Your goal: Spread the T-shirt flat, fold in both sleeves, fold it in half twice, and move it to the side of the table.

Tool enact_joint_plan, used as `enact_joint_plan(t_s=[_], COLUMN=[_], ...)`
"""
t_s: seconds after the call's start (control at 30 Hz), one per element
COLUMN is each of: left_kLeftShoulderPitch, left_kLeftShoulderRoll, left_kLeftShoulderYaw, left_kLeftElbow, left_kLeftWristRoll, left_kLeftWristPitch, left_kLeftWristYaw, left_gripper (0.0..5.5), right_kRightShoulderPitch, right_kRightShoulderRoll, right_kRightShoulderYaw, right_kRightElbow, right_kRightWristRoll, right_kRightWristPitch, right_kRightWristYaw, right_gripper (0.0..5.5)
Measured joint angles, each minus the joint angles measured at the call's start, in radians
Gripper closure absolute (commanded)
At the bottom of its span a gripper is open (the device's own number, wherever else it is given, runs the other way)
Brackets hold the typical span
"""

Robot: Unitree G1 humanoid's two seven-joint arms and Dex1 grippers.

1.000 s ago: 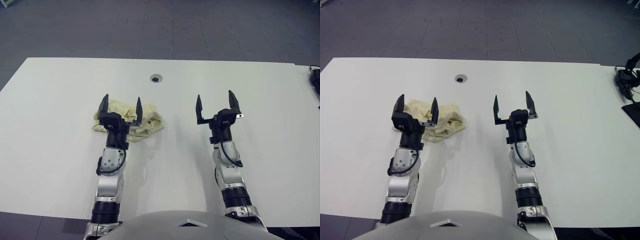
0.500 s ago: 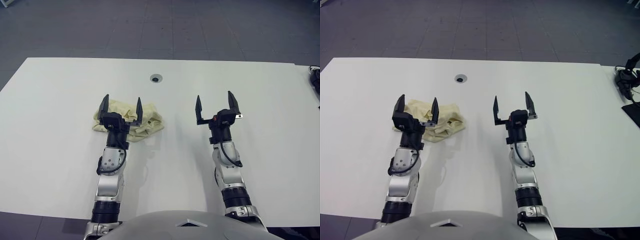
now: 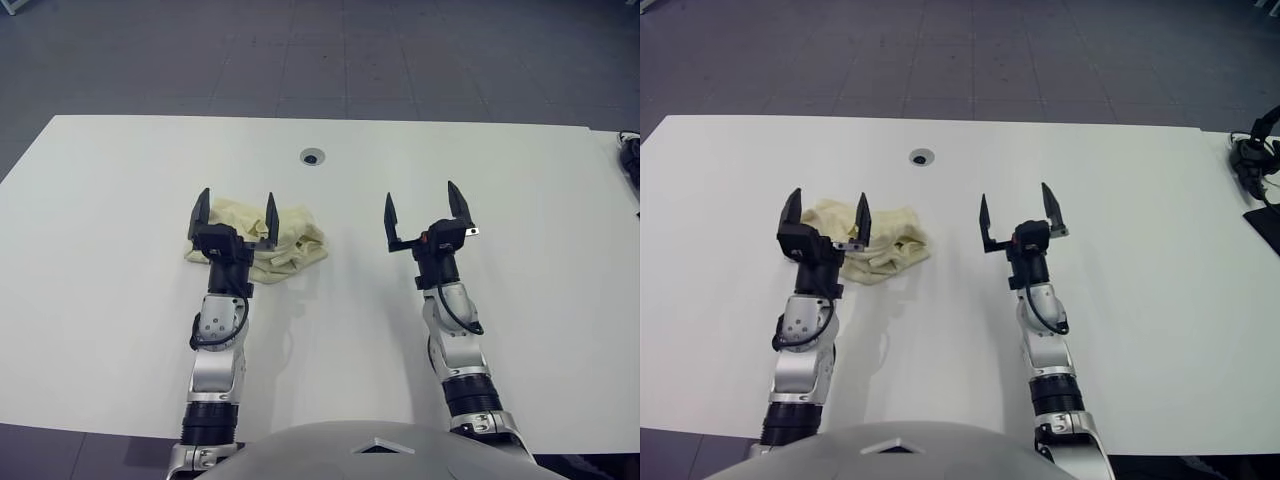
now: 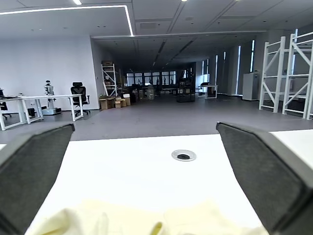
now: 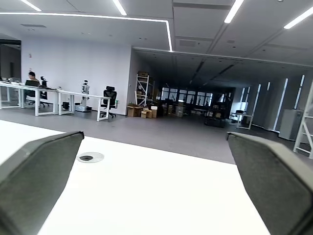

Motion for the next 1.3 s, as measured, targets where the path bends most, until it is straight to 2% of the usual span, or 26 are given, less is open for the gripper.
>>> enact_joint_plan(t_s=[0.7, 0.87, 1.07, 1.3], left_kLeftShoulderPitch=[-0.002, -0.048, -0.075, -0.123], left_kLeftShoulderRoll=[-0.002, 0.000, -0.005, -0.001], left_kLeftShoulderYaw=[-0.007, 0.124, 0.135, 0.199], left_kLeftElbow=[0.000, 0.029, 0.057, 0.093], left_kLeftWristRoll=[0.019, 0.059, 0.072, 0.079], left_kLeftWristPitch=[-0.011, -0.003, -0.007, -0.007], left_kLeftWristYaw=[0.009, 0.160, 0.189, 0.260], left_gripper=[0.11, 0.11, 0.11, 0.11], right_kRightShoulderPitch=[0.000, 0.001, 0.001, -0.207], right_kRightShoulderRoll=[-0.002, -0.027, -0.094, -0.196], right_kRightShoulderYaw=[-0.009, 0.075, 0.201, 0.325], right_kRightElbow=[0.000, 0.012, -0.034, 0.010], right_kRightWristRoll=[0.007, -0.001, 0.010, -0.007], right_kRightWristPitch=[0.003, -0.015, 0.000, 0.018], right_kRightWristYaw=[0.005, 0.112, 0.306, 0.582], right_gripper=[0.10, 0.10, 0.10, 0.10])
